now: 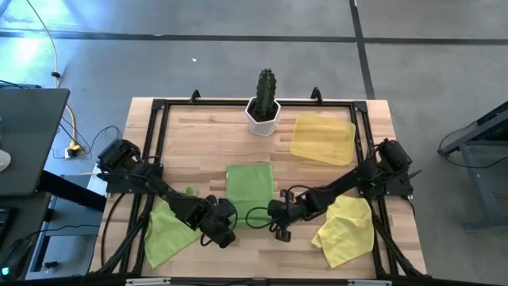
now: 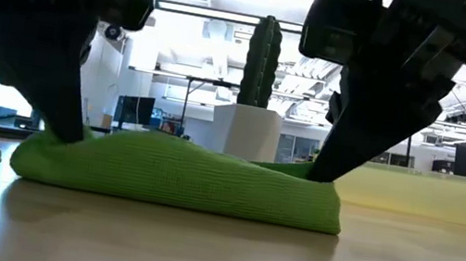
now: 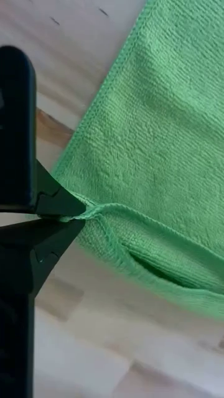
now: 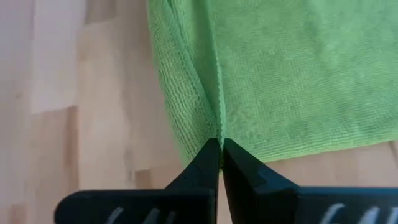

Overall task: Roll microfiber towels into tight, uniform cylinder then place into a basket
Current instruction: Roll the green towel

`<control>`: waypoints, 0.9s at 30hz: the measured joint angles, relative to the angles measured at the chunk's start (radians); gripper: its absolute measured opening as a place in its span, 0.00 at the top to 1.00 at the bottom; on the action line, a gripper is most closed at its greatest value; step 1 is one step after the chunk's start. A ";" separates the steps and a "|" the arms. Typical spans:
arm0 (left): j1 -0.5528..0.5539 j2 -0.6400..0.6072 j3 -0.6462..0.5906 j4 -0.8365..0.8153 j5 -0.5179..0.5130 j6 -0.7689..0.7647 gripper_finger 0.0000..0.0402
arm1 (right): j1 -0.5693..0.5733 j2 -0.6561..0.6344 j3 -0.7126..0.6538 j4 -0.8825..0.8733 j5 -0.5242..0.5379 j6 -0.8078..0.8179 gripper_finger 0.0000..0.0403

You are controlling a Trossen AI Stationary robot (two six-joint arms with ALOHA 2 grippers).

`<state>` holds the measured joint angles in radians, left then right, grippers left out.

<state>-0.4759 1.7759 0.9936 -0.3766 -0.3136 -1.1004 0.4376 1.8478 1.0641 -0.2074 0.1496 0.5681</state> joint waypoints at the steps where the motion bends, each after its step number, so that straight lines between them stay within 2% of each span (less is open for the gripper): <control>1: 0.000 0.006 0.000 0.000 -0.008 0.000 1.00 | -0.001 0.001 0.000 -0.002 0.001 -0.004 1.00; 7: 0.009 0.010 0.000 -0.032 -0.041 0.003 1.00 | -0.008 0.001 0.000 -0.010 0.003 -0.051 0.98; 11: 0.012 0.010 0.000 -0.051 -0.041 0.003 1.00 | -0.010 -0.011 0.000 -0.044 0.002 -0.104 0.88; 16: 0.013 0.010 -0.001 -0.054 -0.038 0.003 1.00 | -0.018 -0.096 0.000 -0.038 0.004 -0.132 0.79; 20: 0.016 0.011 -0.001 -0.054 -0.046 0.015 1.00 | 0.002 -0.122 0.001 0.071 0.003 -0.234 0.79; 23: 0.019 0.011 -0.001 -0.054 -0.051 0.019 1.00 | 0.019 -0.079 0.002 0.146 0.005 -0.264 0.81; 27: 0.019 0.011 -0.001 -0.064 -0.055 0.019 1.00 | 0.021 -0.014 0.000 0.163 0.011 -0.255 0.84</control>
<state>-0.4564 1.7870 0.9928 -0.4406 -0.3688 -1.0813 0.4585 1.8334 1.0645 -0.0447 0.1604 0.3126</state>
